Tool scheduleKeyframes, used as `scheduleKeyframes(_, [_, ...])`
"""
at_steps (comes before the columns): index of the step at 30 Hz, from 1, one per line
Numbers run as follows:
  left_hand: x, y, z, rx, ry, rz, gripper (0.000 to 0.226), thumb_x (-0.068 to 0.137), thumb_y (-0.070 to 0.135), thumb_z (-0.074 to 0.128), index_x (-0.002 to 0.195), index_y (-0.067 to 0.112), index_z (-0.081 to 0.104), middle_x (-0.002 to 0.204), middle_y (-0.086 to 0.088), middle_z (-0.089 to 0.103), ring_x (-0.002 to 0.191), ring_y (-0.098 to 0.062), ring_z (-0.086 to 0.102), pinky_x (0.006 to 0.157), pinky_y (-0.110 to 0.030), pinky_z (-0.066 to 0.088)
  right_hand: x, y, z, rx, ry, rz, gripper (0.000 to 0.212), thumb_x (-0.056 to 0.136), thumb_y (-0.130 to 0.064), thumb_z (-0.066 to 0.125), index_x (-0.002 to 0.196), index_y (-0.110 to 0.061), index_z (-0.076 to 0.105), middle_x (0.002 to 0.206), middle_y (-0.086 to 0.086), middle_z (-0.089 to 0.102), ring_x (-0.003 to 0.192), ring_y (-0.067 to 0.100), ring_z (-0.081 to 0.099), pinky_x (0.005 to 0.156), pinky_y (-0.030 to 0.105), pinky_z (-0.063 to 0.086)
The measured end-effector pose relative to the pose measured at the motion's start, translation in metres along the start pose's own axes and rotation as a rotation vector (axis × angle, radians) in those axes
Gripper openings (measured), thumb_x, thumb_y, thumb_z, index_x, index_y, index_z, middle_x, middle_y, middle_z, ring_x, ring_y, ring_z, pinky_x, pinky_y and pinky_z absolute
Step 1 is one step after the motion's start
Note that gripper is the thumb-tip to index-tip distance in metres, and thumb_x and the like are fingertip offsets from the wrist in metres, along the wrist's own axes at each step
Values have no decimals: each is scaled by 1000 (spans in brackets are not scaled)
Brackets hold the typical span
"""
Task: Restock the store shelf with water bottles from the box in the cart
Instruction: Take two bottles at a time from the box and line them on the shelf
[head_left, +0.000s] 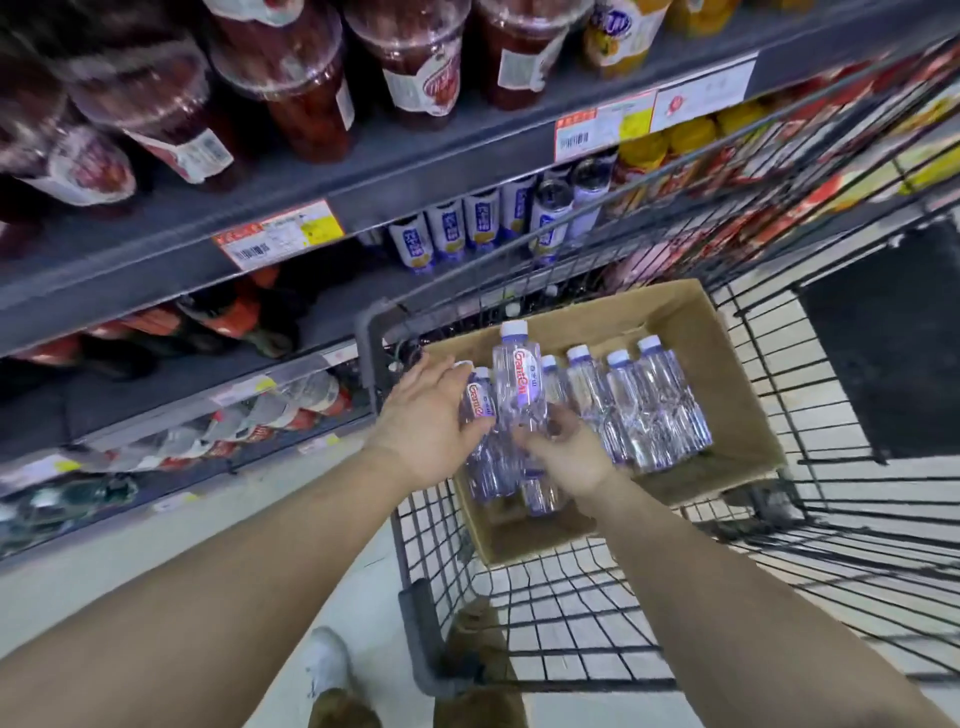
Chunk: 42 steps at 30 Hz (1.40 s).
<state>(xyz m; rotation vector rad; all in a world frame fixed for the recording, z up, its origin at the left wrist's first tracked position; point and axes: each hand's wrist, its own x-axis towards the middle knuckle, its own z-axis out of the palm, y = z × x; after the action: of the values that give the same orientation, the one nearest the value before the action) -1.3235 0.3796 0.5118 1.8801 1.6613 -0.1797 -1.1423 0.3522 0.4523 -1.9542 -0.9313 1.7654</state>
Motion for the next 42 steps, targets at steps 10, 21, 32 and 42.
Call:
scheduleKeyframes(10, [-7, -3, -24, -879, -7, -154, 61, 60, 51, 86, 108, 18, 67, 105, -1, 75, 98, -20, 71, 96, -48, 53, -25, -37, 11, -5, -271, -201, 77, 72, -12, 83, 134, -32, 42, 115, -18, 56, 94, -7, 60, 77, 10, 47])
scheduleKeyframes(21, [-47, -48, -41, -970, 162, -190, 18, 81, 13, 77, 93, 22, 66, 87, 6, 76, 76, -3, 70, 68, -20, 54, 7, 2, 70, -398, 11, 139, 42, 88, -27, 67, 124, -12, 50, 113, 7, 64, 92, 24, 61, 84, 33, 51])
scheduleKeyframes(32, [-89, -59, -62, -1105, 171, -135, 38, 77, 19, 82, 107, 8, 64, 94, -5, 75, 72, -6, 66, 66, -22, 50, -58, -24, 47, -303, 198, -30, 77, 78, -35, 77, 141, -10, 41, 121, 5, 64, 100, 26, 66, 84, 34, 55])
scheduleKeyframes(42, [-266, -133, -150, -1089, 367, 37, 34, 74, 22, 84, 101, 16, 63, 82, 6, 72, 69, -8, 65, 68, -22, 49, -241, -104, 165, -171, 312, -522, 39, 71, -8, 80, 102, -16, 57, 93, -1, 68, 81, 16, 63, 74, 24, 48])
